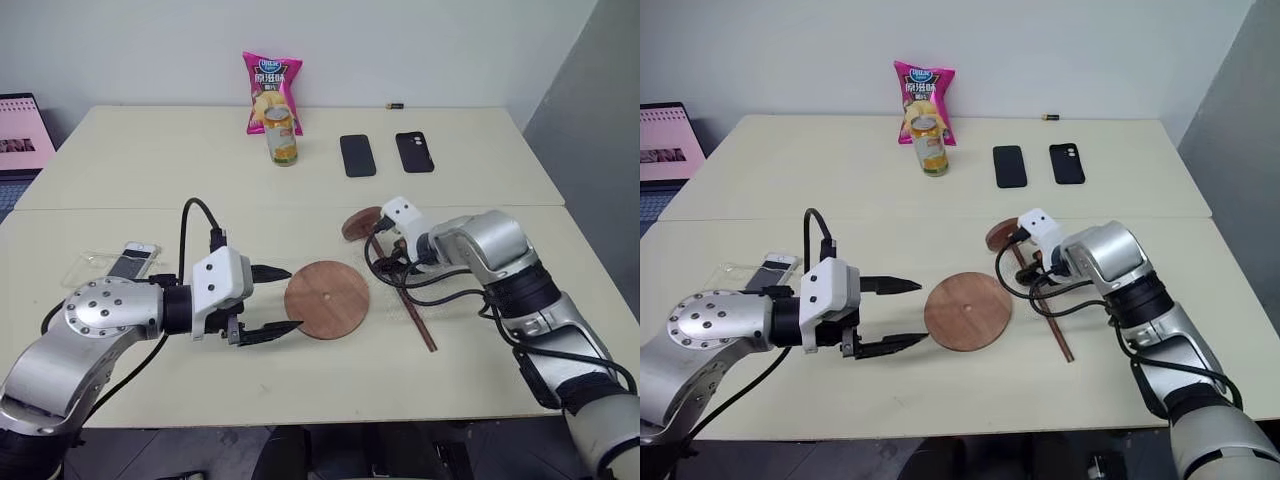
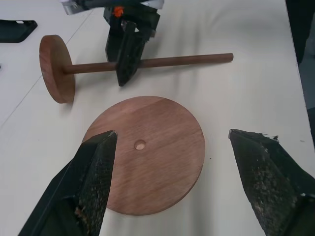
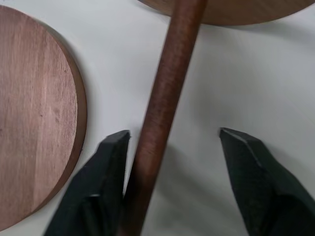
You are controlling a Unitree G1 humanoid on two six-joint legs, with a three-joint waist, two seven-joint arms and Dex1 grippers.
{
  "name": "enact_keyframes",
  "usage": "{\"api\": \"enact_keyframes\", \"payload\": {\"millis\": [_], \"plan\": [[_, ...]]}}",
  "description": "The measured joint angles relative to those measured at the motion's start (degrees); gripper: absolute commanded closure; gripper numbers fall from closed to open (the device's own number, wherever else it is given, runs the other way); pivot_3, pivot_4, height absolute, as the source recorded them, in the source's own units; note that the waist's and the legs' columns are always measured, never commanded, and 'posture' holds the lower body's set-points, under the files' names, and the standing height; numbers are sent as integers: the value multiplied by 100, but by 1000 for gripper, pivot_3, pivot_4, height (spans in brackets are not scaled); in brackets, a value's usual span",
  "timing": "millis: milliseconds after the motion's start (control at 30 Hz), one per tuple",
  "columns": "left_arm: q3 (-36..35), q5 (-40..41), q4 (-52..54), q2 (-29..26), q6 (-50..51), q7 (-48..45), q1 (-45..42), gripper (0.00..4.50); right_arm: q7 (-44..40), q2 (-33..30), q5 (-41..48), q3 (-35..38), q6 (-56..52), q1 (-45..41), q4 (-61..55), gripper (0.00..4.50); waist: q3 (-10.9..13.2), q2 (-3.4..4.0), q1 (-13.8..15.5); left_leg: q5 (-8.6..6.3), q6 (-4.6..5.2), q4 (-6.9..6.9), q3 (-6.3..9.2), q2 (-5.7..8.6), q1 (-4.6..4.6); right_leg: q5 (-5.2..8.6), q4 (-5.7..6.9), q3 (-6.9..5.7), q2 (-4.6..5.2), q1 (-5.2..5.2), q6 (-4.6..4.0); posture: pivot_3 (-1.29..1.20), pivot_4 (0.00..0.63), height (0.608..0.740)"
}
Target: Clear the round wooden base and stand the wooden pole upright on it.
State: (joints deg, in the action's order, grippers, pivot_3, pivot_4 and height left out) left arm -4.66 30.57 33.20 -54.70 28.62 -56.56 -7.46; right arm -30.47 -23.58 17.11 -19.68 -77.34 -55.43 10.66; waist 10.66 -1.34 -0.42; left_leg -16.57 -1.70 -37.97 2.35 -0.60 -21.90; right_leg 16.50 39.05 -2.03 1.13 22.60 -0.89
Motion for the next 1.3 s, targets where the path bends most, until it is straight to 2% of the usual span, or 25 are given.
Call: {"api": "enact_keyframes", "payload": {"millis": [133,300,533,667,800,933,1100,1233,1300], "plan": [[13,-34,0,54,-1,22,-67,704,15,214,117,400,-445,-125,213,3327,0,0,-1,0,0,0,-1,0,0,0,2,2,0,1,0,0,150,740],[33,-50,-2,54,-4,-5,-74,704,101,335,187,771,-717,-215,309,4272,0,0,-1,0,0,0,-2,0,-1,0,1,2,0,1,0,0,150,740],[-35,-35,-10,29,100,-29,84,704,192,507,363,1599,-1192,-439,267,4278,0,0,-7,0,0,2,-3,0,-3,0,2,3,0,5,0,0,150,740],[-424,96,-12,11,289,37,335,704,63,509,653,1992,-931,-461,-481,4278,1,2,-7,0,1,3,0,-2,-7,0,0,1,-2,8,0,0,150,740],[-1071,123,-21,13,372,84,946,704,28,844,861,2308,155,-50,-1493,4278,-1,-1,-45,0,1,5,0,-4,-6,0,0,2,-2,9,1,0,150,740],[-1594,175,-24,65,381,71,1601,704,55,1351,713,2197,2129,1016,-2378,4278,0,0,-65,0,0,2,1,-2,-5,1,0,2,0,6,3,0,150,740],[-1853,248,-17,114,359,-26,1923,704,-439,1864,616,1834,4474,1823,-2559,4278,2,3,-72,0,-1,2,1,-2,4,-1,2,3,0,1,6,0,150,740],[-1972,180,-38,320,76,-53,2197,704,-452,2409,547,1628,5693,2084,-2385,4278,0,1,-114,1,-2,4,2,-5,8,-1,3,2,-1,0,4,0,150,740],[-1985,157,-43,336,-28,-71,2268,704,-529,2460,491,1467,6002,2296,-2322,4278,0,1,-112,1,-2,5,1,-5,7,-1,2,3,-1,0,4,0,150,740]]}}
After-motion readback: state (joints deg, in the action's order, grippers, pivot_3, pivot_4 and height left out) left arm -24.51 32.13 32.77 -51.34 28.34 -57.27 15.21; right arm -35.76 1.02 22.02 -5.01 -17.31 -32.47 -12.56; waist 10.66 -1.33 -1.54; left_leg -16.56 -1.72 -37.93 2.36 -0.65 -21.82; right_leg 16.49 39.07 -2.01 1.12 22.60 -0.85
